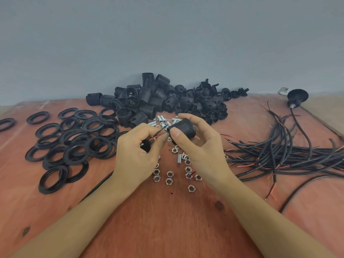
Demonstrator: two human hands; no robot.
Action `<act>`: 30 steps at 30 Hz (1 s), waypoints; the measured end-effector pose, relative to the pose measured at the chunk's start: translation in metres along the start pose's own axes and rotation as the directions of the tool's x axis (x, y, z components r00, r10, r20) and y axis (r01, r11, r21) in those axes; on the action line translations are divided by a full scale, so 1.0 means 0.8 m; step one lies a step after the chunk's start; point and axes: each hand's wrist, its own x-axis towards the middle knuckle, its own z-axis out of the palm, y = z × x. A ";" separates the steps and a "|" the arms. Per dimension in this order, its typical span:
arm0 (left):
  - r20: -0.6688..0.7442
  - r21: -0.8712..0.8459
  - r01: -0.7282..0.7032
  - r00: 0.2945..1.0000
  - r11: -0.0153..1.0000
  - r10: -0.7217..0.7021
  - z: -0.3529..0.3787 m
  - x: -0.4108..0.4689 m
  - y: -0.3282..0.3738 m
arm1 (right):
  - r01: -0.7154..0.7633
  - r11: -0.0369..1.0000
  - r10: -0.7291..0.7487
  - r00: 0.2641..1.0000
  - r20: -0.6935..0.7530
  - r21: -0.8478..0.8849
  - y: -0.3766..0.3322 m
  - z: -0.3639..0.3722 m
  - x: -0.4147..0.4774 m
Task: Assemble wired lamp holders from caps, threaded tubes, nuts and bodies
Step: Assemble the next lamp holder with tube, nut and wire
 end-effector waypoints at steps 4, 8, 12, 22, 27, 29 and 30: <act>-0.052 -0.052 0.072 0.996 0.996 -0.075 0.001 0.001 0.000 | 0.017 0.999 -0.017 1.000 -0.026 -0.032 -0.001 0.000 0.003; 0.019 -0.156 0.195 0.981 0.968 -0.195 0.003 0.001 0.003 | -0.050 0.996 0.044 0.995 -0.095 -0.068 0.003 0.000 0.006; 0.046 -0.169 0.223 0.975 0.960 -0.218 0.002 0.002 0.001 | -0.109 0.992 0.103 0.990 -0.096 -0.061 0.003 -0.002 0.007; -0.015 -0.048 0.101 0.995 0.994 -0.102 0.006 -0.004 0.002 | -0.079 0.997 0.078 0.989 -0.122 -0.003 0.003 0.003 0.000; -0.057 -0.044 0.060 0.996 0.997 -0.062 0.009 -0.008 0.001 | -0.074 0.997 0.073 0.991 -0.115 -0.001 0.005 0.006 -0.002; -0.067 -0.063 0.080 0.994 0.995 -0.084 0.010 -0.009 0.000 | -0.073 0.997 0.071 0.990 -0.125 -0.010 0.004 0.007 -0.003; -0.074 -0.072 0.086 0.993 0.994 -0.092 0.010 -0.009 -0.001 | -0.069 0.998 0.068 0.990 -0.126 -0.009 0.003 0.007 -0.003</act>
